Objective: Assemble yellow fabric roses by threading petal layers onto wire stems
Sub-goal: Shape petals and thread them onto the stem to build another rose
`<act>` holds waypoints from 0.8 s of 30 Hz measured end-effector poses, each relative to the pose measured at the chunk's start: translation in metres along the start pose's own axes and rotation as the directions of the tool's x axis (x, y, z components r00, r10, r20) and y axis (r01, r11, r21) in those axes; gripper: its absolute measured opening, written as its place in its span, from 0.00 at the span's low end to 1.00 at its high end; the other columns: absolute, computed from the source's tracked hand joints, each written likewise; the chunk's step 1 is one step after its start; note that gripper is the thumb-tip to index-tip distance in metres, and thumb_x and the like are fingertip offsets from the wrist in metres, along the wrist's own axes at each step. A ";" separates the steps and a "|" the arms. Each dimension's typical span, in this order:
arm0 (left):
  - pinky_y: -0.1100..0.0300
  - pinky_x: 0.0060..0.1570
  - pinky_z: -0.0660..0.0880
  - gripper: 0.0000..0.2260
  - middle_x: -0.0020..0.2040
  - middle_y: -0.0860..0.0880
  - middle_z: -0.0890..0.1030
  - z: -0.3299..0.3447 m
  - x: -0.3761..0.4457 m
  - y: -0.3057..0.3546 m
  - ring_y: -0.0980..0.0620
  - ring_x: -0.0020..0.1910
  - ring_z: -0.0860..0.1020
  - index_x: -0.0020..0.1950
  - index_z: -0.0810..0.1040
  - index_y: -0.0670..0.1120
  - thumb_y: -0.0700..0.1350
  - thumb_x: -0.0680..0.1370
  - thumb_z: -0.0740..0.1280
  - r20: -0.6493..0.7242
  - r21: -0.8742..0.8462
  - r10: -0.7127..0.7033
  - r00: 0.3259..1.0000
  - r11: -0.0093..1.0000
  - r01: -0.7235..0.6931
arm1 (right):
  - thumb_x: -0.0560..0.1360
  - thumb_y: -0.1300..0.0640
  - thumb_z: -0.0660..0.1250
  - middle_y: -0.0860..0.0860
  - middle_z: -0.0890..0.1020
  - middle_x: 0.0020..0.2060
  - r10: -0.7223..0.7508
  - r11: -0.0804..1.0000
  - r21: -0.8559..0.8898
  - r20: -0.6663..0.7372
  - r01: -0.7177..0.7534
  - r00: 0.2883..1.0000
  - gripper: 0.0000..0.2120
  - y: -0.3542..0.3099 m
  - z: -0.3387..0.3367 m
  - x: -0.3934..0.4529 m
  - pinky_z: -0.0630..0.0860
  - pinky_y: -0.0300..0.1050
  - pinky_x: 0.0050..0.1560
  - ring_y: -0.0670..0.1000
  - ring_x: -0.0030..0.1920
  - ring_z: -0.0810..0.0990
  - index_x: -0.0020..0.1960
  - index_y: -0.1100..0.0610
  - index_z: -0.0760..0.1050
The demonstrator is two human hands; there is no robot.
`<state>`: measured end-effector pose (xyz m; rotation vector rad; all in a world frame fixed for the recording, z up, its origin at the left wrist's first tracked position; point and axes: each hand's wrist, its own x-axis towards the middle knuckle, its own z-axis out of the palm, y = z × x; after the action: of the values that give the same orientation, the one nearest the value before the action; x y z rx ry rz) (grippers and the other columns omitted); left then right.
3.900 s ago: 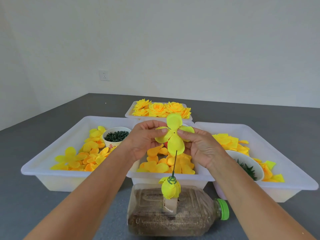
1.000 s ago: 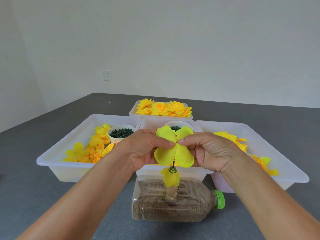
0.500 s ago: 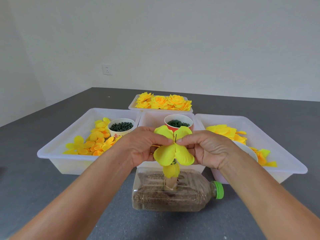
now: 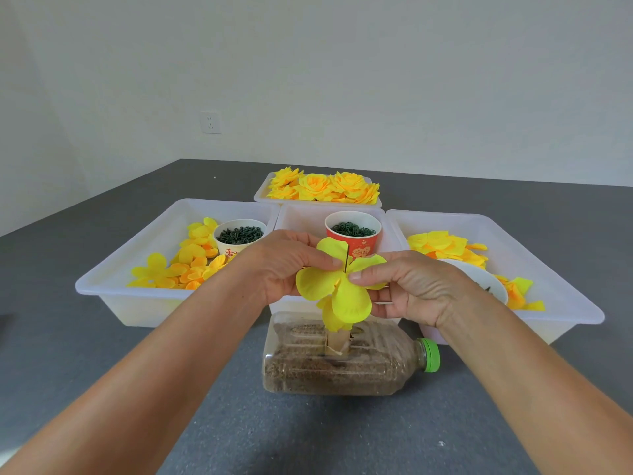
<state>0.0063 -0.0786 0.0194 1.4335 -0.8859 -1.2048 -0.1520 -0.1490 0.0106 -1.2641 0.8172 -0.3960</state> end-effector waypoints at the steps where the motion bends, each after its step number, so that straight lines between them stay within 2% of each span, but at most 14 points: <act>1: 0.61 0.32 0.79 0.06 0.36 0.46 0.83 0.000 0.000 -0.001 0.51 0.32 0.81 0.44 0.79 0.40 0.31 0.72 0.68 0.000 0.000 -0.004 1.000 1.000 0.004 | 0.54 0.64 0.74 0.55 0.85 0.40 -0.003 1.000 -0.004 -0.006 0.003 1.000 0.25 0.001 0.000 0.000 0.77 0.51 0.52 0.52 0.37 0.83 0.52 0.60 0.78; 5: 0.57 0.37 0.79 0.08 0.39 0.45 0.83 0.000 0.000 -0.005 0.48 0.36 0.81 0.47 0.79 0.39 0.31 0.71 0.69 -0.007 0.005 -0.017 1.000 1.000 0.017 | 0.63 0.68 0.72 0.57 0.85 0.44 0.000 1.000 -0.021 -0.022 -0.001 1.000 0.20 0.005 0.000 0.001 0.77 0.50 0.51 0.54 0.40 0.83 0.55 0.62 0.78; 8: 0.53 0.43 0.78 0.15 0.44 0.42 0.82 -0.001 0.000 -0.006 0.45 0.40 0.80 0.56 0.77 0.36 0.31 0.70 0.69 -0.019 0.011 -0.026 0.999 1.000 0.026 | 0.66 0.69 0.71 0.56 0.85 0.42 0.003 1.000 -0.016 -0.021 -0.004 1.000 0.14 0.008 0.001 0.001 0.78 0.47 0.46 0.52 0.38 0.83 0.51 0.62 0.79; 10: 0.53 0.43 0.78 0.17 0.43 0.42 0.82 -0.001 0.000 -0.008 0.46 0.40 0.80 0.58 0.77 0.35 0.31 0.69 0.70 -0.022 0.014 -0.029 0.999 0.999 0.029 | 0.67 0.69 0.71 0.55 0.85 0.40 0.006 1.000 -0.019 -0.016 -0.006 1.000 0.11 0.008 0.001 0.001 0.79 0.46 0.44 0.51 0.36 0.83 0.48 0.60 0.79; 13: 0.54 0.42 0.78 0.17 0.42 0.43 0.82 -0.002 0.002 -0.010 0.46 0.39 0.80 0.58 0.76 0.35 0.30 0.70 0.70 -0.016 0.006 -0.029 0.999 1.000 0.029 | 0.67 0.68 0.71 0.54 0.85 0.38 0.013 1.000 -0.006 -0.019 -0.013 1.000 0.10 0.010 0.002 0.002 0.78 0.46 0.44 0.51 0.36 0.83 0.47 0.59 0.79; 16: 0.56 0.39 0.79 0.12 0.40 0.45 0.83 -0.003 0.003 -0.012 0.48 0.37 0.81 0.52 0.78 0.37 0.30 0.70 0.70 0.006 0.006 -0.026 1.000 1.000 0.026 | 0.67 0.69 0.70 0.54 0.85 0.37 0.017 1.000 0.011 -0.022 -0.017 1.000 0.10 0.012 0.002 0.004 0.78 0.47 0.45 0.51 0.35 0.83 0.46 0.59 0.79; 18: 0.57 0.37 0.80 0.10 0.38 0.46 0.84 -0.004 0.002 -0.013 0.50 0.35 0.82 0.49 0.79 0.39 0.30 0.70 0.69 0.029 0.001 -0.031 0.999 1.000 0.031 | 0.67 0.69 0.70 0.54 0.84 0.35 0.019 1.000 0.013 -0.019 -0.018 1.000 0.09 0.013 0.002 0.004 0.79 0.45 0.42 0.50 0.33 0.83 0.45 0.59 0.79; 21: 0.56 0.39 0.80 0.12 0.40 0.45 0.84 -0.004 0.001 -0.014 0.49 0.37 0.82 0.52 0.79 0.38 0.29 0.70 0.68 0.046 -0.001 -0.035 0.998 0.999 0.035 | 0.67 0.69 0.69 0.53 0.84 0.35 0.021 1.000 0.014 -0.021 -0.021 1.000 0.09 0.013 0.003 0.005 0.79 0.44 0.39 0.50 0.32 0.83 0.45 0.59 0.79; 24: 0.54 0.42 0.79 0.16 0.45 0.42 0.83 -0.002 0.000 -0.014 0.46 0.40 0.81 0.57 0.77 0.36 0.29 0.70 0.68 0.053 0.000 -0.043 0.998 0.999 0.043 | 0.68 0.70 0.69 0.54 0.84 0.36 0.021 1.000 -0.001 -0.037 -0.021 0.999 0.10 0.012 0.003 0.006 0.79 0.46 0.42 0.51 0.34 0.82 0.46 0.59 0.79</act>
<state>0.0074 -0.0749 0.0054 1.4314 -0.8945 -1.2802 -0.1481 -0.1470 -0.0025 -1.2521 0.8620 -0.4032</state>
